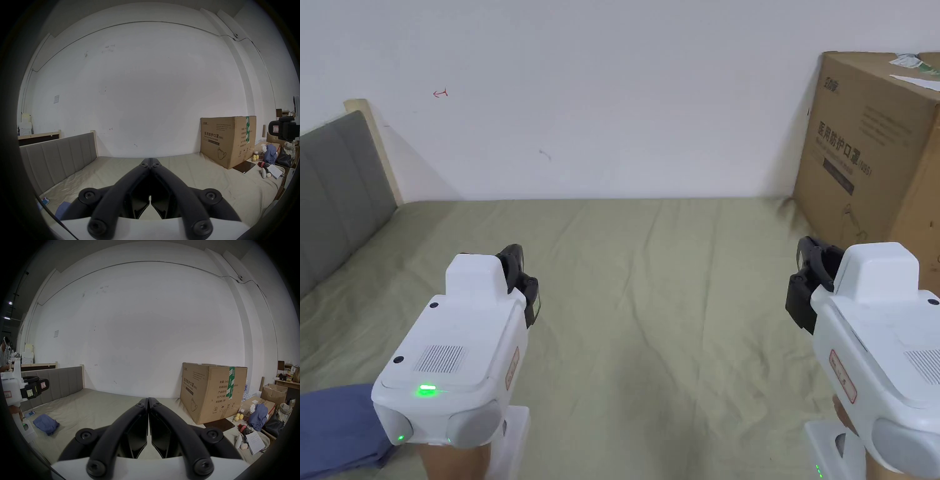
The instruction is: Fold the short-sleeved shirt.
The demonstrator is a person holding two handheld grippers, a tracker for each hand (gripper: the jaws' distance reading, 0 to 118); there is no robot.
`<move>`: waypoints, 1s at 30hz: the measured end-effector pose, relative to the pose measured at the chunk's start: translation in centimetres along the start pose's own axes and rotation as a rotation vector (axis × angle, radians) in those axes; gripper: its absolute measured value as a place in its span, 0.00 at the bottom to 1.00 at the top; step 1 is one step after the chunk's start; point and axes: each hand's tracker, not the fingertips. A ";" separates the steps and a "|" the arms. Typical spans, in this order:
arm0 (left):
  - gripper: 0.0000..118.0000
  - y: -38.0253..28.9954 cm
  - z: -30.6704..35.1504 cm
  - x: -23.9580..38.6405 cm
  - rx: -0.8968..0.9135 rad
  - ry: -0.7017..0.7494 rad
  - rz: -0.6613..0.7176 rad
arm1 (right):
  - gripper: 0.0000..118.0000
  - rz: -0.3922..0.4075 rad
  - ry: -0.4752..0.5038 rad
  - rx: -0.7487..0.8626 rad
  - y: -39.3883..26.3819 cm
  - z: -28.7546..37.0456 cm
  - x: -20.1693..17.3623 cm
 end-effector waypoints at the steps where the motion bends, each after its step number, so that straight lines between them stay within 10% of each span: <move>1: 0.00 0.0 0.0 0.0 0.001 -0.003 0.003 | 0.00 0.002 -0.001 0.001 -0.1 -0.1 0.1; 30: 0.00 -0.2 -0.1 -0.2 -0.006 0.001 -0.001 | 0.01 0.009 -0.014 0.001 -1.8 -1.3 1.2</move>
